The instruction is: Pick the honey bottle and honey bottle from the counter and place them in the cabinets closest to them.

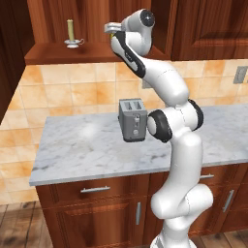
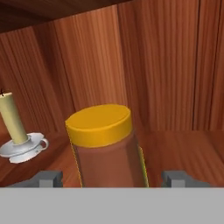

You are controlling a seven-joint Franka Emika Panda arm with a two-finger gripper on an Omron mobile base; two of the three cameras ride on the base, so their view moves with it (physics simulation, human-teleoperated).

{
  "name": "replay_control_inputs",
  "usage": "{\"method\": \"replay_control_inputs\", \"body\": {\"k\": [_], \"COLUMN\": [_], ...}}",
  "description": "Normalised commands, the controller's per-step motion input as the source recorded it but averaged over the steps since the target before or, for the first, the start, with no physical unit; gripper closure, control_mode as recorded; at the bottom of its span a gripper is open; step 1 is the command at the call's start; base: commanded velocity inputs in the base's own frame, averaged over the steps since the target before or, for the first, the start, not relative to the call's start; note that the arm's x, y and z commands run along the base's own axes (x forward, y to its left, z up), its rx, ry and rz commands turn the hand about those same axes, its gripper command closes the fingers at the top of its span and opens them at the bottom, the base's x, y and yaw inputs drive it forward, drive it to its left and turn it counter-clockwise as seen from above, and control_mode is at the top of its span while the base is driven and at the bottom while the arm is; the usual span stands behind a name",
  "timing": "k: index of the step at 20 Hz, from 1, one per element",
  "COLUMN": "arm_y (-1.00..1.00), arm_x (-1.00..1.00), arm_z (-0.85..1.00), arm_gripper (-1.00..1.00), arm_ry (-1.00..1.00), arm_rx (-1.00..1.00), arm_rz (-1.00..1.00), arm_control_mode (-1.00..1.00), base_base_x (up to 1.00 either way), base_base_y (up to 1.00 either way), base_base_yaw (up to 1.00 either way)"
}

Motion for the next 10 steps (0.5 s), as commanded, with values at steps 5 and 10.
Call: {"method": "replay_control_inputs", "body": {"k": [5,10], "arm_y": [-0.07,0.14], "arm_x": [-0.01,-0.20], "arm_z": [0.13,0.29], "arm_gripper": [-1.00,-1.00], "arm_ry": [0.05,0.00], "arm_rx": [-0.07,-0.11], "arm_rz": [-0.01,0.00], "arm_control_mode": [-1.00,-1.00], "base_base_x": [0.00,0.00], "base_base_y": [0.00,0.00], "base_base_yaw": [0.00,0.00]}}
